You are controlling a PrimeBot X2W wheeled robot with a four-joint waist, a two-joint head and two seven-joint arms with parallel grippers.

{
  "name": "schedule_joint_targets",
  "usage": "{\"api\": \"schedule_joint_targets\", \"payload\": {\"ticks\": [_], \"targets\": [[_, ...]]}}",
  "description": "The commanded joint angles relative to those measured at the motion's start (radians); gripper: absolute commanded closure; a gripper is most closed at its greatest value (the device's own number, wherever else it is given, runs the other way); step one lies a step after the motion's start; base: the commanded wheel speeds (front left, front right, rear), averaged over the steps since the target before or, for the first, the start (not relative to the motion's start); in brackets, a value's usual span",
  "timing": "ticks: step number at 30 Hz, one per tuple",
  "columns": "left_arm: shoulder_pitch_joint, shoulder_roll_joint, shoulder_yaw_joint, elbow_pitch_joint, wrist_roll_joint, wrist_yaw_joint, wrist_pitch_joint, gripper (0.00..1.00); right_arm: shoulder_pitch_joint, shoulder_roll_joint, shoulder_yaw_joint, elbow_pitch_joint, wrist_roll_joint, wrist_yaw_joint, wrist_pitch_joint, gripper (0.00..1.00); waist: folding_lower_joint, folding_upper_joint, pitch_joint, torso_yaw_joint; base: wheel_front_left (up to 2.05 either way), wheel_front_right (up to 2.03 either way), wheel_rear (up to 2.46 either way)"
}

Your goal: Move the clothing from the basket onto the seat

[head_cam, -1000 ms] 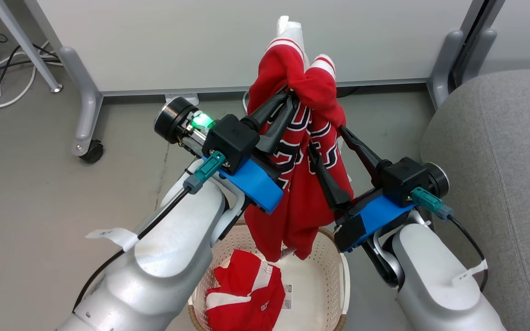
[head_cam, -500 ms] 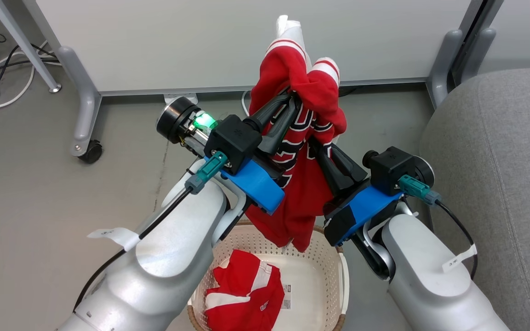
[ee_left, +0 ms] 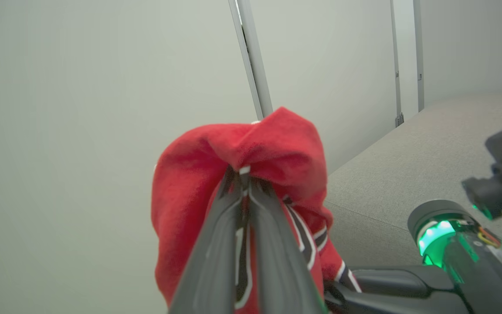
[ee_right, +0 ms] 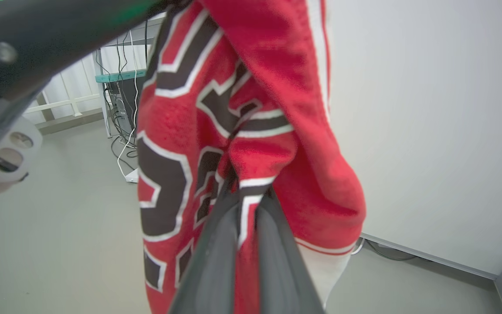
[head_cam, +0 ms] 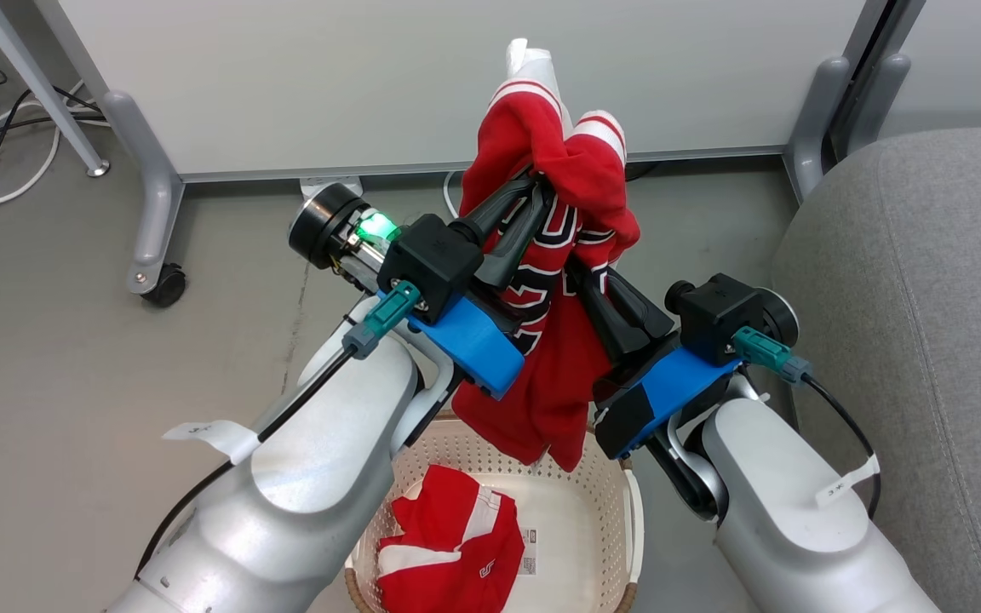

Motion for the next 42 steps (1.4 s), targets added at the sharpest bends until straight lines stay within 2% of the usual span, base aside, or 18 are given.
{"api": "schedule_joint_targets", "payload": {"ticks": [1,5,7,25,32,42], "targets": [[-0.006,0.005,-0.002,0.004,-0.002,-0.006,-0.005,1.0,0.009,-0.003,0.003,-0.005,-0.004,0.0,-0.003,1.0,-0.0001,-0.0001,0.0,0.0,0.0,0.0,0.0],[-0.005,0.004,0.003,0.006,-0.003,-0.006,-0.005,1.0,0.012,-0.003,0.006,-0.006,-0.003,0.0,-0.003,1.0,-0.0001,-0.0001,-0.001,0.0,0.0,0.0,0.0],[-0.002,0.003,0.008,0.007,-0.003,-0.003,-0.005,0.0,0.015,-0.003,0.008,-0.007,-0.002,0.0,-0.003,1.0,-0.0001,-0.0001,-0.002,0.0,0.0,0.0,0.0],[0.022,0.003,0.03,0.01,0.018,0.001,-0.005,0.0,0.033,-0.002,-0.016,-0.028,0.0,0.0,-0.004,1.0,-0.0001,-0.0001,0.0,-0.021,0.0,0.0,0.0],[0.032,0.002,0.023,0.0,0.02,-0.001,-0.005,0.0,0.064,-0.003,-0.075,-0.061,-0.037,0.0,-0.004,1.0,-0.0001,-0.0001,0.017,-0.075,0.0,0.0,0.0],[0.039,0.008,-0.007,0.001,0.019,-0.006,-0.005,0.0,0.127,-0.002,-0.169,-0.137,-0.099,0.0,-0.004,1.0,-0.0001,-0.0001,0.042,-0.202,0.0,0.0,0.0]]}}
